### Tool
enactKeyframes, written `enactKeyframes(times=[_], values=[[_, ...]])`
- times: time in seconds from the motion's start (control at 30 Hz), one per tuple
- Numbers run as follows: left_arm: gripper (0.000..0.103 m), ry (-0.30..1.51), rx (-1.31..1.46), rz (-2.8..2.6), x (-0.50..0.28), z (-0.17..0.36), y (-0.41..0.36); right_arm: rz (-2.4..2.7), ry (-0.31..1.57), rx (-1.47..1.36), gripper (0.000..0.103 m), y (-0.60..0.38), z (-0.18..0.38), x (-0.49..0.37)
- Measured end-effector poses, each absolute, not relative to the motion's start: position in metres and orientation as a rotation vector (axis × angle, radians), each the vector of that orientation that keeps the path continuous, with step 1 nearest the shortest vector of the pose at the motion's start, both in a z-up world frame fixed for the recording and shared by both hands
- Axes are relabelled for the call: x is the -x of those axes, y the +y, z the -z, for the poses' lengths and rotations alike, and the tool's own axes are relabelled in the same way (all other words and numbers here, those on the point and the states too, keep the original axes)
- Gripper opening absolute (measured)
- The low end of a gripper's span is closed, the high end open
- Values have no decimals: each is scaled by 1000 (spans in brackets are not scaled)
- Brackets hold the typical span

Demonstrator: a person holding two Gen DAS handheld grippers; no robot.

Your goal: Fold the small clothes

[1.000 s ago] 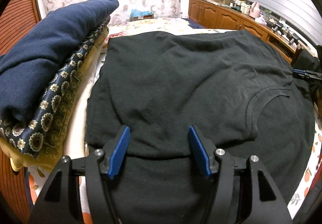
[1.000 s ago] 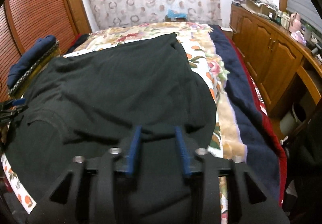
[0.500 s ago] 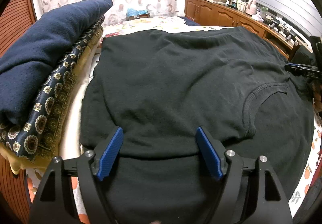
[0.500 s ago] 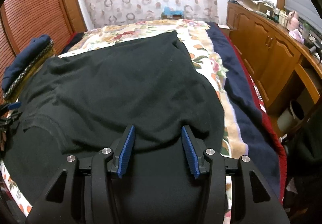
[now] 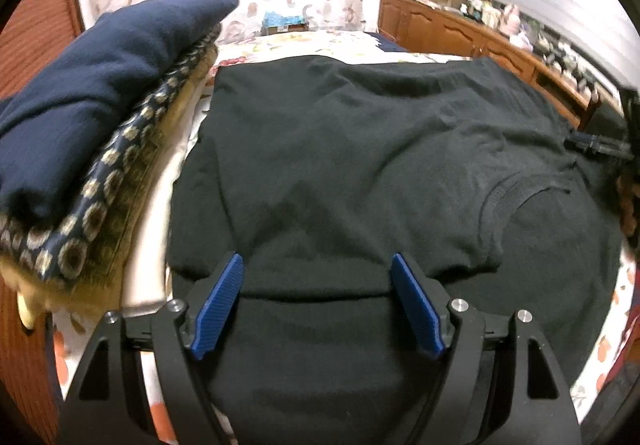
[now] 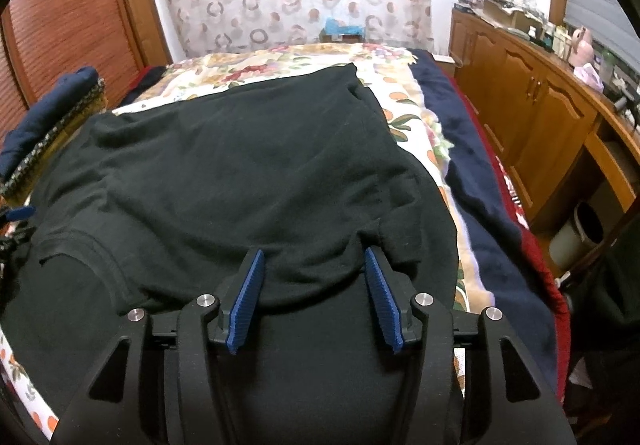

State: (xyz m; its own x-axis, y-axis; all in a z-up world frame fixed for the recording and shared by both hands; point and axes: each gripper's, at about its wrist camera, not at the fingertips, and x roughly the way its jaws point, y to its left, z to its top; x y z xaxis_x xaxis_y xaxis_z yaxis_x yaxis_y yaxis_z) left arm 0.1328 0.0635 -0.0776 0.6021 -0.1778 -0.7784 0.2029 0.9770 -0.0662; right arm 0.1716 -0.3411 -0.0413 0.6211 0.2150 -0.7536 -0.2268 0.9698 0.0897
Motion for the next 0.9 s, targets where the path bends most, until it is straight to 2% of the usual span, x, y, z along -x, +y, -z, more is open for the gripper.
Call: enactKeyframes(times=[0.27, 0.43, 0.6, 0.9], values=[[76, 844, 138, 202, -106, 70, 91, -230, 865, 73, 56, -333, 42, -171], [60, 829, 147, 160, -105, 68, 101, -231, 864, 72, 56, -333, 43, -172], [53, 853, 137, 160, -119, 72, 99, -232, 864, 70, 57, -333, 43, -172], [52, 891, 114, 141, -133, 78, 90, -232, 864, 71, 57, -333, 43, -172]])
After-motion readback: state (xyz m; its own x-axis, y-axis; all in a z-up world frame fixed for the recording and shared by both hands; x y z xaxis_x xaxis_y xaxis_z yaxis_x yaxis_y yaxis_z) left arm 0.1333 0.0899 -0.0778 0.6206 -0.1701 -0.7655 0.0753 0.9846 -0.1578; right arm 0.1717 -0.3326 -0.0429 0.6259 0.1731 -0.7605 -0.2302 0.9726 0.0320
